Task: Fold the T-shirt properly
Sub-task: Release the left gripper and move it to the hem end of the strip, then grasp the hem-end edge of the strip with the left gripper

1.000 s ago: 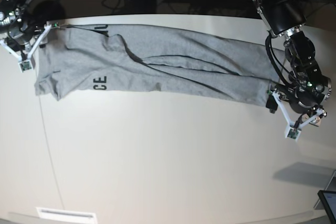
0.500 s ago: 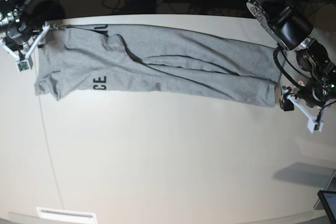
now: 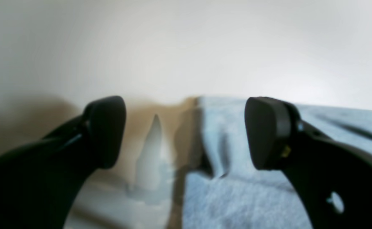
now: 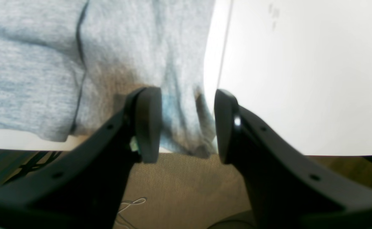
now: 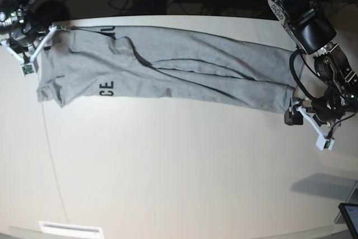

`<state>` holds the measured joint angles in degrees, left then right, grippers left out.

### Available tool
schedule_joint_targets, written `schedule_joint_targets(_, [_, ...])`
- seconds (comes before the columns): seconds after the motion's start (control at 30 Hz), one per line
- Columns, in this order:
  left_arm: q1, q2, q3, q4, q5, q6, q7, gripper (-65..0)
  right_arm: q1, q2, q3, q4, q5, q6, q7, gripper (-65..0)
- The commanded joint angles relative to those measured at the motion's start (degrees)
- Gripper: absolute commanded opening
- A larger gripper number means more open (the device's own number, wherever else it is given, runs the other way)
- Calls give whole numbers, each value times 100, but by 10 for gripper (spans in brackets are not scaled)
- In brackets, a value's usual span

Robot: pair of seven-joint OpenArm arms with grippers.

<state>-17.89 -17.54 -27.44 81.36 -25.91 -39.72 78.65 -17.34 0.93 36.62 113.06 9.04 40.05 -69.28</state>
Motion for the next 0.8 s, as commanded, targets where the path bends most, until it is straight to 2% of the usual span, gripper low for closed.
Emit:
schedule_joint_targets(0.0, [-114, -132, -29, 79, -7, -28, -54, -160, 7, 61, 17, 75, 41, -5, 48, -392])
schedule_joint_targets(0.1, [-141, -70, -29, -9, 29, -28, -37, -240, 7, 61, 17, 75, 41, -5, 48, -392])
schedule_joint_targets(0.37, [-114, -158, -29, -571, 37, -28, -37, -244, 7, 61, 17, 75, 41, -5, 48, -392])
schedule_joint_targets(0.77, [-132, -140, -29, -545, 46, -28, -54, -249, 7, 61, 17, 75, 41, -5, 57, -392])
